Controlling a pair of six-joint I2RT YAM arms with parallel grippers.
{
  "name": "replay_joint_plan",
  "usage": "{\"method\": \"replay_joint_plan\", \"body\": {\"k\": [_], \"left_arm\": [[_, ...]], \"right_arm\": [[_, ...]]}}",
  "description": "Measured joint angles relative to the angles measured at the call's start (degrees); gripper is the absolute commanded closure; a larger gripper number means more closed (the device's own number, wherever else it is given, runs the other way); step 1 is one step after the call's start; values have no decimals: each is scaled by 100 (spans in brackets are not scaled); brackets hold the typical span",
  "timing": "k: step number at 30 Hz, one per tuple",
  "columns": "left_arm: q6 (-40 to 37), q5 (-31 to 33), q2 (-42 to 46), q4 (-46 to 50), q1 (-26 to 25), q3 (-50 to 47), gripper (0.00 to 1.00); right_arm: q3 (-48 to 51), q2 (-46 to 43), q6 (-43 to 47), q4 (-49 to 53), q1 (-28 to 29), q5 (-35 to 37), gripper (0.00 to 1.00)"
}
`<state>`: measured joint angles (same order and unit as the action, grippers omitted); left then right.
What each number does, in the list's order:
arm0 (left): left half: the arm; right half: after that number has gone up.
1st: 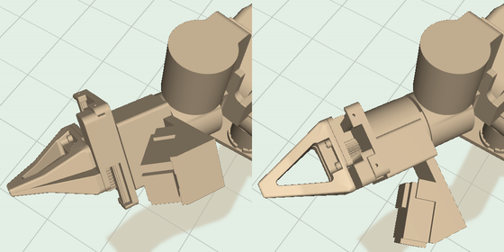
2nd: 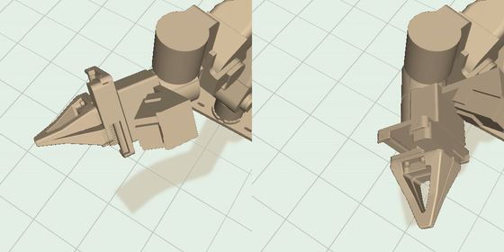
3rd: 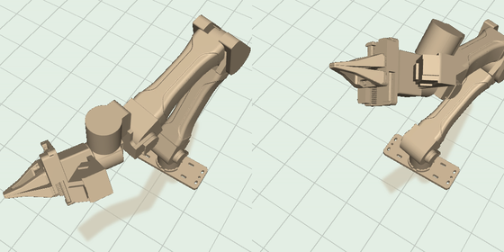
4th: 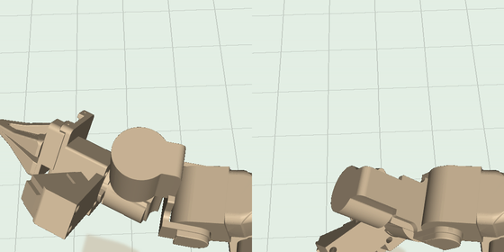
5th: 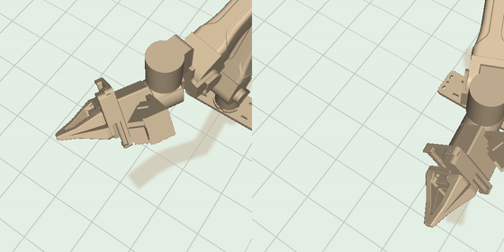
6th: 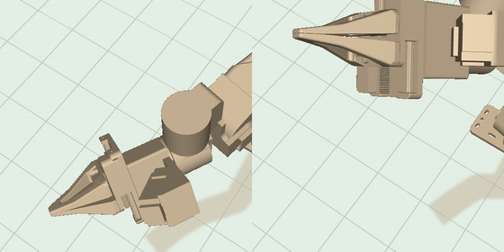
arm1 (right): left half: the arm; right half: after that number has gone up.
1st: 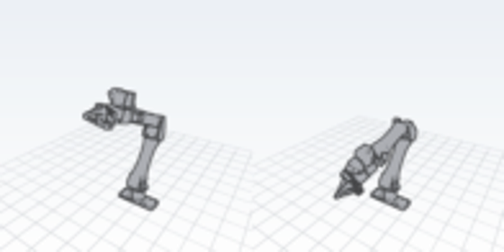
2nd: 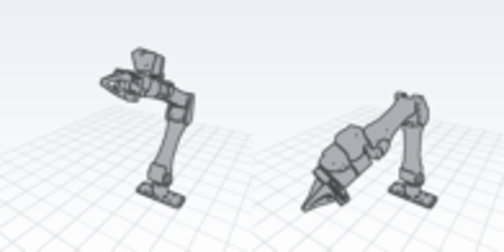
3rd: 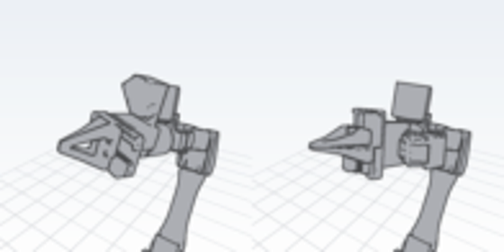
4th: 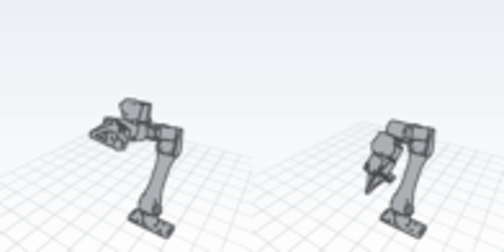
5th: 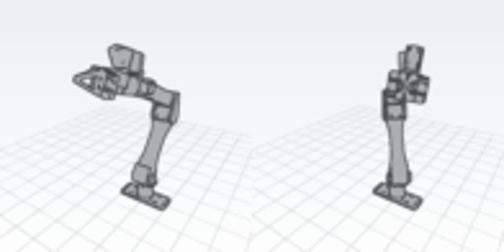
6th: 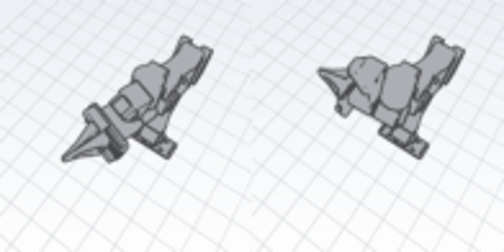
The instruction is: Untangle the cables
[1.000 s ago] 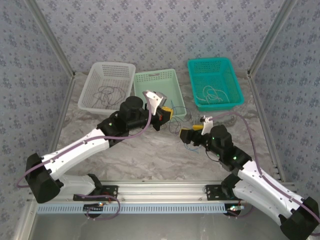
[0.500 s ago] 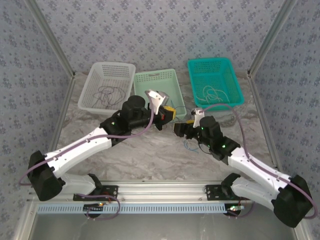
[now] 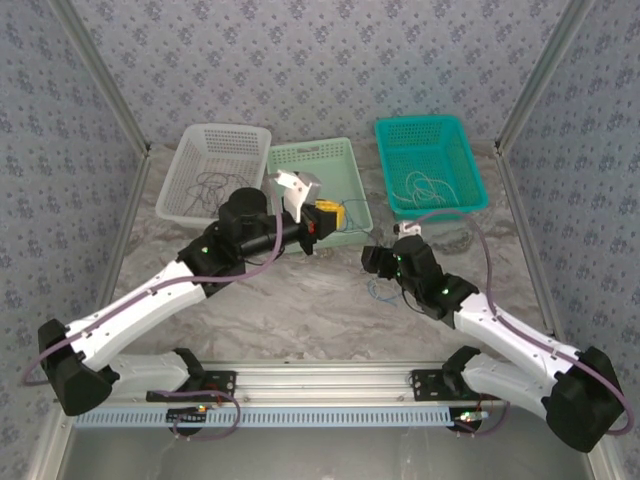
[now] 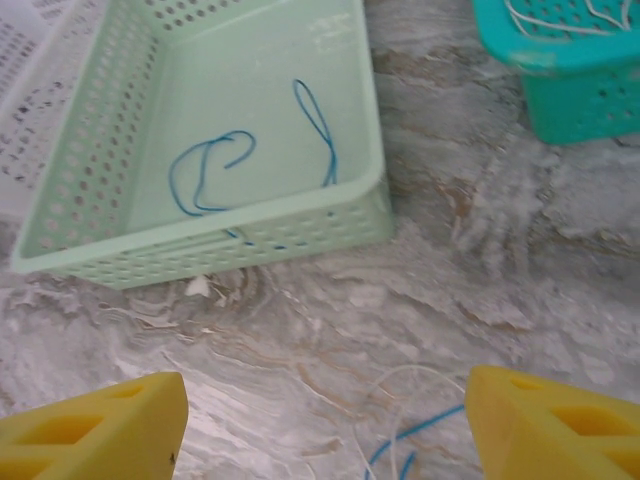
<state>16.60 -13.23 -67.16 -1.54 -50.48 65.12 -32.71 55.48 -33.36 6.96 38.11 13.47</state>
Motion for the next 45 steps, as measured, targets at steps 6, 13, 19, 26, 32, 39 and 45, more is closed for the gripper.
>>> {"method": "replay_joint_plan", "body": {"k": [6,13,19,26,32,39,45], "left_arm": [[-90,22,142,2,50,267,99],[-109,48,306,151,105,310,98],[-216,157,522,417,404,387,99],[-260,319,822,555,1023,778,98],[-306,363,844,723,1609,1137,97],[-326,179,669,841,2658,1309,96],[-201,-245,232,973,3893,1449,96]], "right_arm": [[264,-68,-332,389,-122,142,24],[365,-186,-448,553,-162,179,24],[466,-249,-503,634,-188,221,24],[710,-374,-566,802,-219,223,22],[713,-376,-570,811,-221,225,21],[713,-450,-573,826,-225,225,20],[713,-518,-588,872,-225,247,19]]}}
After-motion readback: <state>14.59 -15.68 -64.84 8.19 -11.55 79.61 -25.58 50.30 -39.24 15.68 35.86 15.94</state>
